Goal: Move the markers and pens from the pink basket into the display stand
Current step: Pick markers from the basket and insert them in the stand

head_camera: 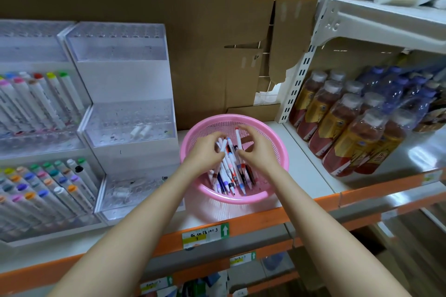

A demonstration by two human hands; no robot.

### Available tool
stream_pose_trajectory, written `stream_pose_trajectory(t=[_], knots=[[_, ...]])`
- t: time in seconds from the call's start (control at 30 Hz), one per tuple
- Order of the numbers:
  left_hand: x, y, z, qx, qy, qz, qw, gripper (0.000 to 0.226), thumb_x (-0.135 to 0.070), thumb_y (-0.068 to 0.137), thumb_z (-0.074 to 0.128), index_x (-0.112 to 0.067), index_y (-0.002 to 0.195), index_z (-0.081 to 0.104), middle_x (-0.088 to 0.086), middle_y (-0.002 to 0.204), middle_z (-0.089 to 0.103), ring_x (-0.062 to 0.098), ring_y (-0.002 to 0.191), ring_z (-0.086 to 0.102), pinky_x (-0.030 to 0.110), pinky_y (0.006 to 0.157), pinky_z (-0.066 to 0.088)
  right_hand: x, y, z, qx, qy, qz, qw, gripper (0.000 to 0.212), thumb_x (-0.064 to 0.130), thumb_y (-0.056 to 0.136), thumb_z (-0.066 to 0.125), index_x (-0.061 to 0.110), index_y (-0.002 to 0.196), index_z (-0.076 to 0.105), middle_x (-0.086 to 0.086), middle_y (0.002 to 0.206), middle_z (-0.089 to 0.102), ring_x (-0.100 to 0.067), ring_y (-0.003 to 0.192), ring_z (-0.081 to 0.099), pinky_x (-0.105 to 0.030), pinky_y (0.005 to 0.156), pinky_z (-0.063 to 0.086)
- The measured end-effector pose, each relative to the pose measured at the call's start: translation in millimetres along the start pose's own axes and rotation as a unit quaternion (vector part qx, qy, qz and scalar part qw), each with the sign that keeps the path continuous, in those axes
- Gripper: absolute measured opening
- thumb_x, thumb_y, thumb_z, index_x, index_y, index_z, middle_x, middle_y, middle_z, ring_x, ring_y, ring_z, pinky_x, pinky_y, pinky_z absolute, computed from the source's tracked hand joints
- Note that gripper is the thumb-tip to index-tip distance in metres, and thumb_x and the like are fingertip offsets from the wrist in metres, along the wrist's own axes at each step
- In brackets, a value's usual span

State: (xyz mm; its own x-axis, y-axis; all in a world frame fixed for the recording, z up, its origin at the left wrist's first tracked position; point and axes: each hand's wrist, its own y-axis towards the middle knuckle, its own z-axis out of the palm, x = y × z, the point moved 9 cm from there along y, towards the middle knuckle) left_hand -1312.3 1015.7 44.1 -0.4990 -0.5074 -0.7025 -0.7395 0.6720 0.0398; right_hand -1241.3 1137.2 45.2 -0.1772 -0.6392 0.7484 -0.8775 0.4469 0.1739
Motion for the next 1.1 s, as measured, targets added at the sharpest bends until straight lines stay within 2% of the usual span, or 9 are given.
stream_pose_trajectory(t=[0.13,0.23,0.3,0.47,0.53,0.6,0.7,0.93,1.1], knots=[[-10,-5,-11,-0.036,-0.033,0.044,0.998,0.050,-0.011,0.085,0.066,-0.021,0.132,0.054,-0.003,0.122,0.061,0.009,0.091,0.061,0.015,0.071,0.046,13,-4,-3,-0.010,-0.021,-0.027,0.999,0.067,0.003,0.081,0.065,0.028,0.140,0.045,-0.001,0.110,0.066,-0.015,0.079,0.063,-0.038,0.072,0.056],[-20,-8,-20,-0.068,-0.049,0.080,0.993,0.047,-0.012,0.082,0.069,-0.023,0.126,0.057,-0.005,0.115,0.064,0.007,0.092,0.060,0.015,0.073,0.049,25,-6,-6,-0.006,-0.025,-0.049,0.998,0.068,0.001,0.081,0.062,0.028,0.141,0.044,-0.001,0.100,0.067,-0.015,0.070,0.061,-0.037,0.067,0.055],[-25,-11,-29,-0.095,-0.074,0.089,0.989,0.046,-0.011,0.081,0.069,-0.027,0.122,0.058,-0.005,0.106,0.066,0.005,0.081,0.061,0.011,0.065,0.049,32,-6,-12,-0.020,-0.012,-0.056,0.998,0.068,0.002,0.079,0.063,0.027,0.139,0.046,0.001,0.099,0.068,-0.018,0.066,0.062,-0.036,0.065,0.053],[-39,-21,-60,-0.136,-0.097,0.116,0.979,0.044,-0.011,0.083,0.068,-0.029,0.121,0.056,-0.015,0.089,0.060,0.004,0.081,0.061,0.026,0.073,0.055,61,-8,-28,-0.048,0.037,-0.081,0.995,0.066,-0.002,0.076,0.064,0.025,0.135,0.048,0.005,0.102,0.065,-0.010,0.070,0.063,-0.026,0.063,0.055],[-45,-26,-78,-0.158,-0.106,0.127,0.973,0.045,-0.011,0.084,0.068,-0.029,0.122,0.055,-0.009,0.082,0.058,0.011,0.079,0.062,0.036,0.071,0.059,78,-8,-32,-0.057,0.061,-0.099,0.992,0.065,0.000,0.078,0.066,0.025,0.134,0.048,0.002,0.099,0.065,-0.006,0.073,0.064,-0.023,0.063,0.056],[-53,-33,-97,-0.182,-0.104,0.142,0.967,0.044,-0.010,0.083,0.068,-0.028,0.122,0.055,-0.006,0.076,0.056,0.011,0.075,0.061,0.039,0.072,0.058,96,-7,-34,-0.063,0.076,-0.121,0.988,0.062,0.003,0.079,0.068,0.026,0.134,0.048,0.001,0.094,0.066,-0.006,0.072,0.065,-0.022,0.064,0.056],[-64,-46,-129,-0.215,-0.107,0.172,0.955,0.044,-0.009,0.084,0.068,-0.027,0.122,0.055,-0.009,0.073,0.054,0.011,0.071,0.060,0.040,0.070,0.057,129,-5,-32,-0.071,0.090,-0.158,0.981,0.062,0.004,0.077,0.069,0.024,0.133,0.049,0.002,0.085,0.065,-0.008,0.073,0.065,-0.027,0.072,0.056],[-41,-73,-200,-0.279,-0.095,0.150,0.944,0.045,-0.017,0.084,0.070,-0.036,0.121,0.054,-0.008,0.088,0.058,0.016,0.077,0.067,0.043,0.068,0.059,200,-6,-14,-0.072,0.096,-0.216,0.969,0.058,0.007,0.080,0.070,0.020,0.132,0.049,0.014,0.079,0.057,-0.003,0.069,0.060,-0.028,0.071,0.057],[-21,-93,-235,-0.308,-0.091,0.135,0.937,0.043,-0.015,0.086,0.068,-0.032,0.122,0.053,-0.006,0.087,0.057,0.017,0.077,0.066,0.043,0.067,0.059,241,-2,11,-0.057,0.106,-0.237,0.964,0.059,0.004,0.079,0.066,0.021,0.132,0.048,0.008,0.081,0.058,-0.011,0.065,0.061,-0.041,0.069,0.057]])
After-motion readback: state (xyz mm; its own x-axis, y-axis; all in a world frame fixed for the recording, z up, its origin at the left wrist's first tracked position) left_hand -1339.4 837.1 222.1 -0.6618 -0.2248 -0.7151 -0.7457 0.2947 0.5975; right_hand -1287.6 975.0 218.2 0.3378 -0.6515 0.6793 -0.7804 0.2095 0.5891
